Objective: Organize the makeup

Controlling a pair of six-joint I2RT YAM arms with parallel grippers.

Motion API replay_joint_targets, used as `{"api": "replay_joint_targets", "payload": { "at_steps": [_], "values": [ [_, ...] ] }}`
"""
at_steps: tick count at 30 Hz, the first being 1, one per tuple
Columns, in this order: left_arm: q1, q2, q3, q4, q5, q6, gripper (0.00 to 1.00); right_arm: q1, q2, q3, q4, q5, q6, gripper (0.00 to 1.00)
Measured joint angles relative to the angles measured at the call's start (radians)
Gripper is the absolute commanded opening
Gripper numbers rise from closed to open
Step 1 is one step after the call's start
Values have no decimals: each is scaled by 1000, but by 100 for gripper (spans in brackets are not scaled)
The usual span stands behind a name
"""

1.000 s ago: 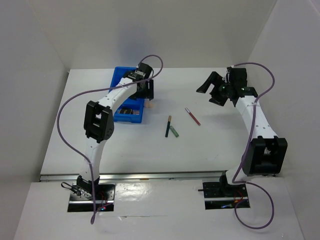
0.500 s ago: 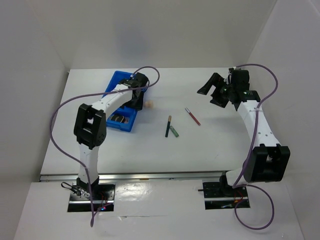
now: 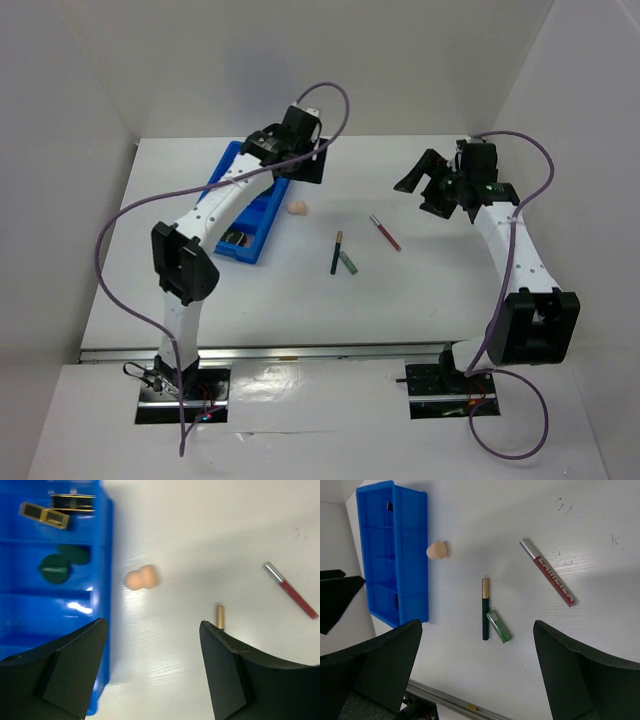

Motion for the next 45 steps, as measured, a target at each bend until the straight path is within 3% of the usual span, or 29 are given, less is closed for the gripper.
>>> {"api": "replay_joint_targets", "payload": {
  "at_steps": [4, 9, 17, 22, 30, 34, 35, 38, 42, 45],
  "values": [
    [-68, 125, 64, 25, 0, 8, 86, 0, -1, -4, -1, 4, -1, 100],
    [-69, 268, 58, 42, -44, 3, 83, -8, -2, -4, -9, 31, -5, 100],
    [-47, 367, 98, 103, -148, 3, 82, -24, -68, -51, -27, 77, -20, 100],
    [-45, 416, 120, 131, -183, 4, 77, -28, -70, -72, -37, 87, -24, 100],
    [-40, 438, 49, 154, -234, 0, 56, -28, -70, -83, -49, 90, -26, 100],
    [-38, 438, 12, 174, -250, 3, 36, -28, -70, -83, -48, 89, -26, 100],
    [-37, 437, 11, 179, -250, 4, 22, -28, -70, -83, -48, 88, -26, 100],
    [-36, 435, 14, 174, -234, 0, 0, -28, -70, -83, -48, 88, -26, 100],
    [-30, 397, 33, 140, -117, 17, 0, -28, -70, -83, -48, 88, -26, 100],
    [-27, 278, -27, 169, -23, 62, 0, -28, -69, -83, -48, 84, -26, 100]
  ]
}}
